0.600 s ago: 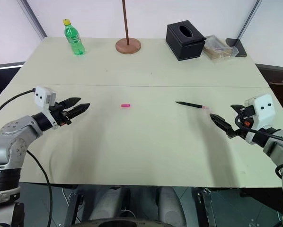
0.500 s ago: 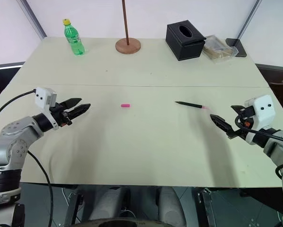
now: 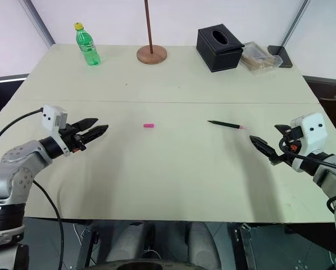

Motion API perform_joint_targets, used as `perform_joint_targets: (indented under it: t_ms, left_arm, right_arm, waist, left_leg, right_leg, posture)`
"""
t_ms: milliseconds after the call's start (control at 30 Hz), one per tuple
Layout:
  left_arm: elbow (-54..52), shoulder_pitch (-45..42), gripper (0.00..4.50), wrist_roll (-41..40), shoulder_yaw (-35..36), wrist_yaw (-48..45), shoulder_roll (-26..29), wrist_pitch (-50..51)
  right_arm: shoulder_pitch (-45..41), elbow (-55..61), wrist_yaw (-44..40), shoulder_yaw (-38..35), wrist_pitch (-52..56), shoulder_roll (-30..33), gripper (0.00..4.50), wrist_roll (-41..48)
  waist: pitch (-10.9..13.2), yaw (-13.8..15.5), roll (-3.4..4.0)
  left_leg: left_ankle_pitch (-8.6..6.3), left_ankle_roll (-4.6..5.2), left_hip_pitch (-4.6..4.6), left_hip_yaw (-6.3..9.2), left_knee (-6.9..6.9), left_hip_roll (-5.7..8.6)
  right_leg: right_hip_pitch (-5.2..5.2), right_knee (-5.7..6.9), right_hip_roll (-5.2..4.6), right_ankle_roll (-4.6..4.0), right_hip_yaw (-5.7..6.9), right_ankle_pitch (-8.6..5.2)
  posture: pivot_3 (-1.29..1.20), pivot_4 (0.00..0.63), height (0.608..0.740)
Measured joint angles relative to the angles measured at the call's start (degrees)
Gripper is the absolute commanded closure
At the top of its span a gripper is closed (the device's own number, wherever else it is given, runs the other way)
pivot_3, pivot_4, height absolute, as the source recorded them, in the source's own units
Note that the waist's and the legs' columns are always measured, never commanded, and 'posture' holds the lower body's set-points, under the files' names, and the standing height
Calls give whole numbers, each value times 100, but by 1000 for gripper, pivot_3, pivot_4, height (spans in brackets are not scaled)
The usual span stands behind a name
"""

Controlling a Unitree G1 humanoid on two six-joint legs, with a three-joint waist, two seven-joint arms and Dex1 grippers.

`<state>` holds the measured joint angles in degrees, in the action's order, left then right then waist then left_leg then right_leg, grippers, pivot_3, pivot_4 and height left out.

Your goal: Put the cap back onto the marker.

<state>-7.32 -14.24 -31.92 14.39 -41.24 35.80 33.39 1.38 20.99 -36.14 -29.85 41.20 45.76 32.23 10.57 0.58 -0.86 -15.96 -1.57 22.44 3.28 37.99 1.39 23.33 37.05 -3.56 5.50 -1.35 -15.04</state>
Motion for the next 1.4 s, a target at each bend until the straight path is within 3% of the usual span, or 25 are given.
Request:
perform_joint_targets:
  t_ms: [633,833,1033,1400]
  left_arm:
    - [214,-141,1788,95,-61,-368,192,-278]
    - [1407,-1524,1788,479,-738,-1753,657,-964]
    - [2787,-2585,1788,1034,-1579,-3128,601,-1796]
    - [3360,-2928,1788,1268,-1691,-3193,-26,-2188]
  right_arm:
    - [-259,-410,48,180,-284,-36,0,-226]
    - [-810,-1145,-373,723,-687,265,0,-536]
    - [-1582,-2063,-887,1335,-1259,465,0,-963]
    - [-2765,-3487,-1639,2708,-2339,159,0,-1782]
  waist:
    - [0,-2,0]
    - [1,1,0]
    - [1,-99,1]
    - [4,-159,0]
  left_leg:
    - [0,0,0,0,0,0]
    - [1,-1,0,-9,2,5]
    - [0,1,5,-11,-2,2]
    - [0,1,6,-10,2,0]
  right_leg:
    - [0,0,1,-1,0,0]
    - [-1,-1,4,-1,3,-1]
    - [7,-2,7,0,2,0]
    - [12,4,8,2,0,0]
  posture:
    - [0,150,740]
    - [0,150,740]
    - [0,150,740]
    - [0,150,740]
